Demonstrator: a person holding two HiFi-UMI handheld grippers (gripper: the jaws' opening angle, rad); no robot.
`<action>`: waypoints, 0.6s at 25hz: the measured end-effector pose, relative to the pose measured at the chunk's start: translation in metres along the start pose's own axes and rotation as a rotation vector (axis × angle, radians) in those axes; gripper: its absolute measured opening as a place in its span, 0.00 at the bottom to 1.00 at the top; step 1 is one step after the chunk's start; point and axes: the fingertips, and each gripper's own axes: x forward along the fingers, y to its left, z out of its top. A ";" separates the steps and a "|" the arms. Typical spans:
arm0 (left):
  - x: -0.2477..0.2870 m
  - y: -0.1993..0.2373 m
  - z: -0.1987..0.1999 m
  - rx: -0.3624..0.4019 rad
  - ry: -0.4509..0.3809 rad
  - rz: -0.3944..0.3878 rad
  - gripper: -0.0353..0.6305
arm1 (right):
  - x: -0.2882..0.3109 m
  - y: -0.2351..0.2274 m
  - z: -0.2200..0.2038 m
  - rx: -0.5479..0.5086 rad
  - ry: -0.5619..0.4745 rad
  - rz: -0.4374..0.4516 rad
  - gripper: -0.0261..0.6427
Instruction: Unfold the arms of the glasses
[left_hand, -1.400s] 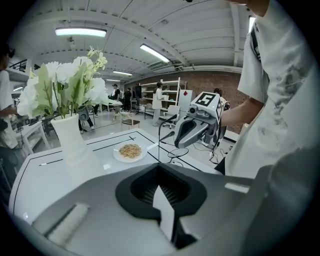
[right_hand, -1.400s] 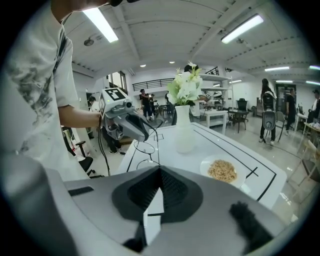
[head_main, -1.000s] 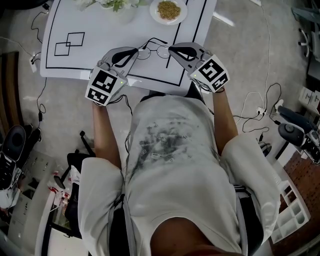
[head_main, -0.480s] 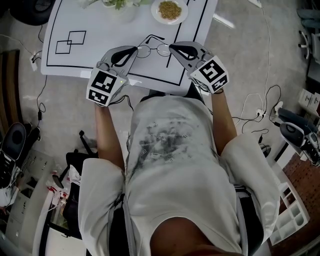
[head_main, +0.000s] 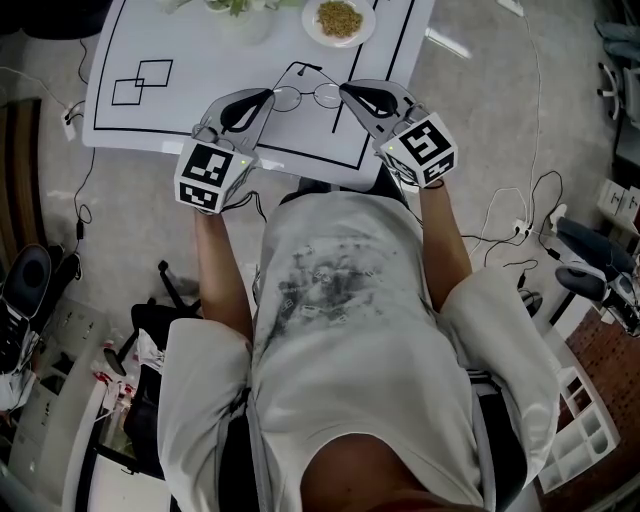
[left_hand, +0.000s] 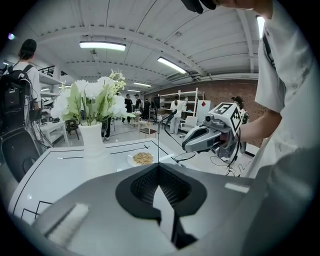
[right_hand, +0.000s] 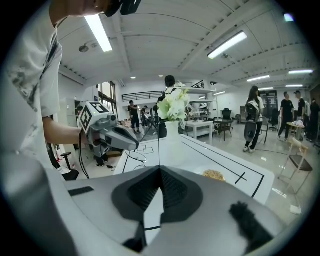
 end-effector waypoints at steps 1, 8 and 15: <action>0.000 0.000 0.001 -0.005 -0.005 0.005 0.06 | 0.000 0.000 0.001 0.004 -0.006 -0.005 0.06; -0.004 0.001 0.007 -0.025 -0.033 0.045 0.06 | -0.005 -0.002 0.008 0.032 -0.041 -0.036 0.06; -0.006 0.002 0.010 -0.048 -0.063 0.087 0.06 | -0.006 -0.005 0.010 0.062 -0.069 -0.073 0.06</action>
